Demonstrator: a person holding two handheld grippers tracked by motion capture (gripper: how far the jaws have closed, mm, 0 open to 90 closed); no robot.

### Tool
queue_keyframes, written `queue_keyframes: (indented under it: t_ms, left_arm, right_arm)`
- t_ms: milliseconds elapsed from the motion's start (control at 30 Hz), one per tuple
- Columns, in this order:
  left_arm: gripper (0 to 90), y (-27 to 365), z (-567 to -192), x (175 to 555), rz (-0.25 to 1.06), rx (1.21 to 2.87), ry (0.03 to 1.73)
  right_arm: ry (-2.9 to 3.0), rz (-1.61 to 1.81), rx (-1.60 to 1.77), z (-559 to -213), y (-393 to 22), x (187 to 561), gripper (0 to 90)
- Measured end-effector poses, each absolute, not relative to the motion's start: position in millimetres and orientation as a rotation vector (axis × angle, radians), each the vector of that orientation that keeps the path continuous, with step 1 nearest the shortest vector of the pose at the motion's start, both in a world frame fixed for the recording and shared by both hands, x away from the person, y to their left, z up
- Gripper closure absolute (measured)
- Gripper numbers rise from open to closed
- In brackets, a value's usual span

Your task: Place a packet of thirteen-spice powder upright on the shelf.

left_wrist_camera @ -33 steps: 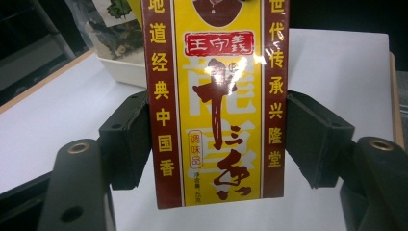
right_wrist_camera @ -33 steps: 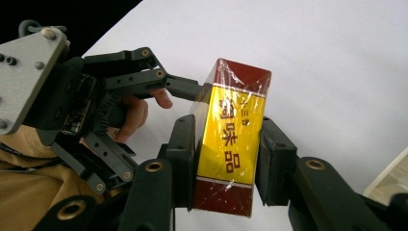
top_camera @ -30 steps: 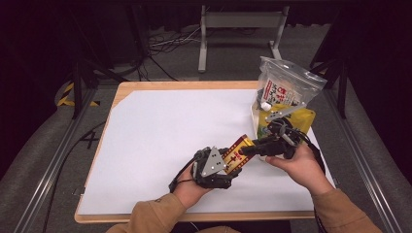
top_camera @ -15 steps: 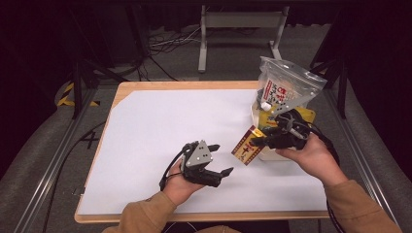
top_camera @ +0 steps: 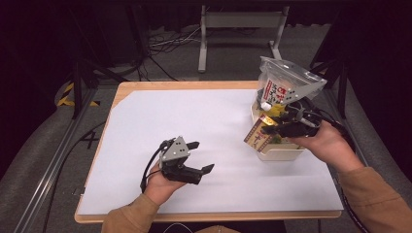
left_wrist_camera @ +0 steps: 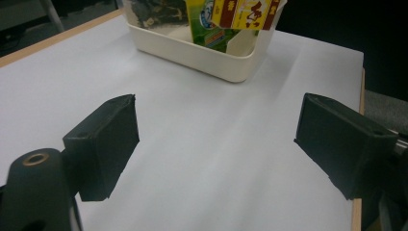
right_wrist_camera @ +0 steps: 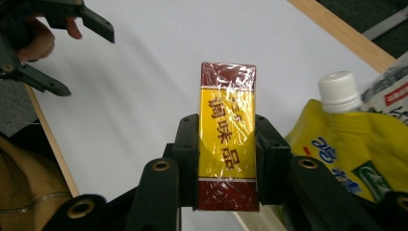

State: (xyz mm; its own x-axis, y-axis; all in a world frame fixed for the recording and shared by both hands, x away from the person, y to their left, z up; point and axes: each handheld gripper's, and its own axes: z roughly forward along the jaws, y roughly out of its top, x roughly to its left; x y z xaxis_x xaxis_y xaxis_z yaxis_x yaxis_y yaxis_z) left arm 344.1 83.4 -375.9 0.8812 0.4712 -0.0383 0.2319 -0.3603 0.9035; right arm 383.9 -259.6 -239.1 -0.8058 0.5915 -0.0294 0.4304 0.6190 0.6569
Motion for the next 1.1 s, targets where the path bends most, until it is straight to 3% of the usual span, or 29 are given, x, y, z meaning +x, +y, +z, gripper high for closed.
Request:
queue_keyframes:
  t_ms: [1100]
  left_arm:
    - [6.5,159.5,-382.1,351.4,0.292,1.927,0.703]
  right_arm:
    - [2.661,0.777,0.545,-232.9,-289.3,401.2,68.2]
